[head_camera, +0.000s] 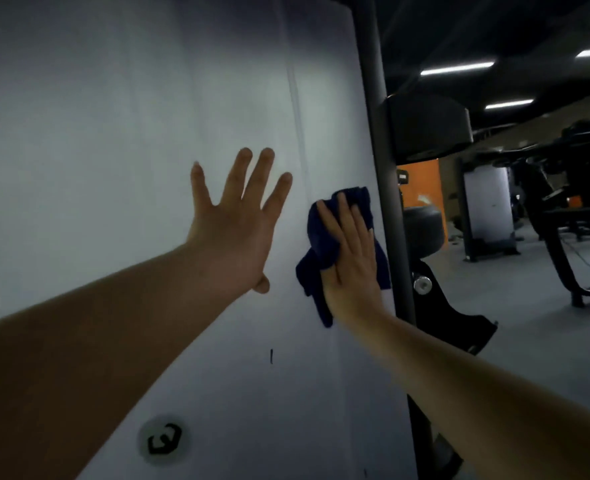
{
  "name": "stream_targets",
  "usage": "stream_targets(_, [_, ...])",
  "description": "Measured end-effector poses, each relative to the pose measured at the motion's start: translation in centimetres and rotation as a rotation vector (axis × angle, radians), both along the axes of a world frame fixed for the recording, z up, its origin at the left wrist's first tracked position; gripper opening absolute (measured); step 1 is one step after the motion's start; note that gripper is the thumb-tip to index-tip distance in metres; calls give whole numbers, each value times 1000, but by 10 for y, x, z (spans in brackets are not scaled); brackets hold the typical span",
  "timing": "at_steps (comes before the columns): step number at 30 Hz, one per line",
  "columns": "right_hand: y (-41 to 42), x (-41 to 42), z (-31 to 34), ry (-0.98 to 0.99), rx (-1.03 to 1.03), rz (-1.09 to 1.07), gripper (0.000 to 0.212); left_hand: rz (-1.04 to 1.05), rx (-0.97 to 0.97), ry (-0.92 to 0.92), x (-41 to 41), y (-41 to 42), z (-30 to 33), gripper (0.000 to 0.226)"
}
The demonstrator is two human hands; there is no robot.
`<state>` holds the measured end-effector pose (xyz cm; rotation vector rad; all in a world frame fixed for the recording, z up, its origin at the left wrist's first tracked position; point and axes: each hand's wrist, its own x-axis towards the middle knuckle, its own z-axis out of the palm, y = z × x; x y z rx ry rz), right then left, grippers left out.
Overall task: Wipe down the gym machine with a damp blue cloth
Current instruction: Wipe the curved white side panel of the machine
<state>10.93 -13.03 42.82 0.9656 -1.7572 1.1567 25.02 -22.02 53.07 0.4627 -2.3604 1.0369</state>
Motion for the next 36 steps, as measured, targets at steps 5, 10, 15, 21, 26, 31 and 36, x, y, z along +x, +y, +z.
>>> stream_targets(5, [-7, 10, -30, 51, 62, -2, 54, 52, -86, 34, -6, 2, -6, 149])
stream_targets(10, [-9, 1, 28, 17, -23, -99, 56, -84, -122, 81, -5, 10, 37, 123])
stream_targets(15, [-3, 8, -32, 28, 63, -74, 60, -42, 87, 142, -12, 10, 34, 143])
stream_targets(21, [-1, -7, 54, -86, -33, -66, 69, 100, 217, 166, -19, 13, 49, 164])
stream_targets(26, [16, -8, 32, -5, 39, 74, 73, 99, 278, 119, -21, 14, 55, 167])
stream_targets(31, [18, -16, 107, -212, -209, 183, 79, 196, 368, 63, -28, 19, 64, 172])
stream_targets(36, [3, -16, 69, 76, -168, 25, 59, 189, 367, 64, -24, 19, 66, 170])
